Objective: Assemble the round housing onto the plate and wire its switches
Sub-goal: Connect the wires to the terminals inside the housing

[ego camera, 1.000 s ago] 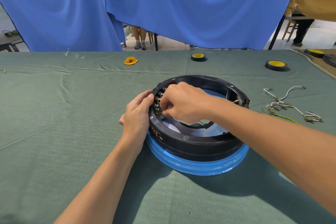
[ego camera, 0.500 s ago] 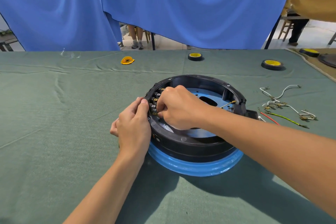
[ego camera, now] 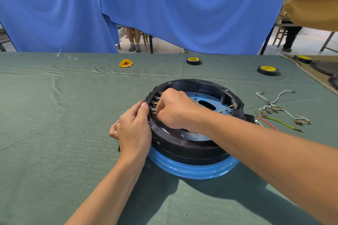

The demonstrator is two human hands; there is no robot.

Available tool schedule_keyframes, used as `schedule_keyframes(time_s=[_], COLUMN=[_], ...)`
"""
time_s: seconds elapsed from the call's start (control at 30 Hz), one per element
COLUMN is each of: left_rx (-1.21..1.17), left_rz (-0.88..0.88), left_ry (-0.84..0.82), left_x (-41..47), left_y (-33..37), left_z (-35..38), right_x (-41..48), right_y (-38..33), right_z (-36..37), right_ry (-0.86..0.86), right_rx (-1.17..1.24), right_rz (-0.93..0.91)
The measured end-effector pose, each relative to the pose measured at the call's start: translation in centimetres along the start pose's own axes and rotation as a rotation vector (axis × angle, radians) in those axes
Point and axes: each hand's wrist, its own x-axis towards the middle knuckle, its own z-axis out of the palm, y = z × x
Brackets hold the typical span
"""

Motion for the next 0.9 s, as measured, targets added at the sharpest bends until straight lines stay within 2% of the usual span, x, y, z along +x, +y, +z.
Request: schedule_keyframes(time_s=[0.23, 0.5, 0.7, 0.8, 0.83, 0.9], left_rx=[0.069, 0.1, 0.121, 0.153, 0.158, 0.144], left_rz=[0.066, 0.004, 0.053, 0.036, 0.015, -0.018], left_ry=[0.05, 0.102, 0.07, -0.018, -0.043, -0.11], left_x=[-0.3, -0.6, -0.7, -0.1, 0.2, 1.2], left_y=[0.1, 0.5, 0.7, 0.8, 1.0, 1.7], left_z=[0.2, 0.3, 0.1, -0.6, -0.9, -1.4], right_x=[-0.7, -1.1, -1.1, -1.4, -1.7, -2.7], right_y=[0.2, -0.2, -0.6, -0.3, 0.0, 1.3], right_z=[-0.2, 0.3, 0.3, -0.9, -1.5, -2.9], right_ry=[0.078, 0.127, 0.109, 0.065, 0.093, 0.275], right_rx=[-0.099, -0.187, -0.175, -0.199, -0.214, -0.261], right_rz=[-0.122, -0.165, -0.098, -0.126, -0.143, -0.159])
